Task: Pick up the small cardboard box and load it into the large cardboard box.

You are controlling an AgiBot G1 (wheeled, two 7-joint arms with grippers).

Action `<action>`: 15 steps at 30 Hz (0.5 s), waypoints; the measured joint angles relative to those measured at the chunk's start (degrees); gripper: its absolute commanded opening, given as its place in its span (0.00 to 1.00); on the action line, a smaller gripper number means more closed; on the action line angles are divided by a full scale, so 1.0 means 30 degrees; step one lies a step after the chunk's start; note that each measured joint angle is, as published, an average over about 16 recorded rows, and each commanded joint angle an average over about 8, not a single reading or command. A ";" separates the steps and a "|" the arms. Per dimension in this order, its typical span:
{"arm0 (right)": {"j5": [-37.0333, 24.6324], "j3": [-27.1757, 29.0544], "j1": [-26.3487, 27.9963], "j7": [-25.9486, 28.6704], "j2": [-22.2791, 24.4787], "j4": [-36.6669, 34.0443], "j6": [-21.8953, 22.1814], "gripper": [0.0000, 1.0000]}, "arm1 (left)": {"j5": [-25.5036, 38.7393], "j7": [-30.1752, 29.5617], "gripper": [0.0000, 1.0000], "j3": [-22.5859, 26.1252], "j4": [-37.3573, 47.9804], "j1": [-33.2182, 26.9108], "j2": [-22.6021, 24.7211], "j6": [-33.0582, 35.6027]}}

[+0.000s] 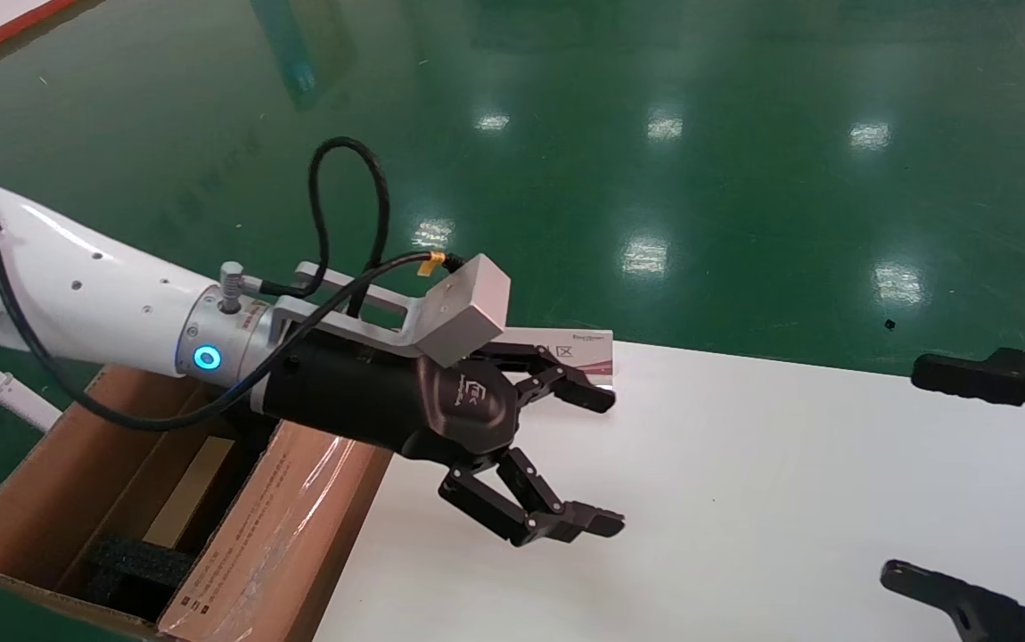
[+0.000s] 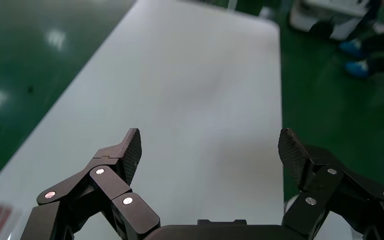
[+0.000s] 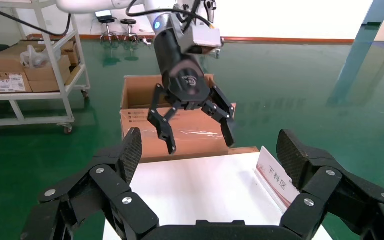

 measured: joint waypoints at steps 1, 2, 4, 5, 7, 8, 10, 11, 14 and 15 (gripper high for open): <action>0.0001 -0.0001 0.0000 0.0000 0.0000 0.0000 0.0000 1.00 | -0.0081 0.0124 1.00 -0.0675 -0.0138 0.0452 -0.0010 0.0113; 0.0001 -0.0002 0.0000 -0.0001 0.0001 0.0000 0.0001 1.00 | -0.0160 0.0247 1.00 -0.1340 -0.0274 0.0897 -0.0019 0.0225; 0.0002 -0.0004 0.0001 -0.0002 0.0001 0.0000 0.0002 1.00 | -0.0321 0.0495 1.00 -0.2690 -0.0550 0.1800 -0.0039 0.0452; 0.0003 -0.0005 0.0001 -0.0002 0.0002 0.0000 0.0002 1.00 | -0.0400 0.0617 1.00 -0.3353 -0.0686 0.2244 -0.0048 0.0563; 0.0004 -0.0006 0.0001 -0.0003 0.0003 0.0000 0.0003 1.00 | -0.0559 0.0861 1.00 -0.4679 -0.0957 0.3131 -0.0067 0.0786; 0.0005 -0.0007 0.0002 -0.0004 0.0003 0.0000 0.0003 1.00 | -0.0638 0.0984 1.00 -0.5344 -0.1093 0.3576 -0.0077 0.0898; 0.0006 -0.0009 0.0002 -0.0005 0.0004 0.0000 0.0004 1.00 | -0.0799 0.1232 1.00 -0.6693 -0.1369 0.4479 -0.0096 0.1124; 0.0007 -0.0010 0.0002 -0.0005 0.0004 0.0000 0.0004 1.00 | -0.0879 0.1354 1.00 -0.7357 -0.1505 0.4923 -0.0106 0.1236; 0.0009 -0.0013 0.0003 -0.0006 0.0005 0.0000 0.0005 0.80 | -0.1112 0.1714 1.00 -0.9309 -0.1904 0.6230 -0.0134 0.1564; 0.0009 -0.0013 0.0003 -0.0007 0.0005 0.0000 0.0006 0.68 | -0.1179 0.1817 1.00 -0.9872 -0.2019 0.6606 -0.0142 0.1658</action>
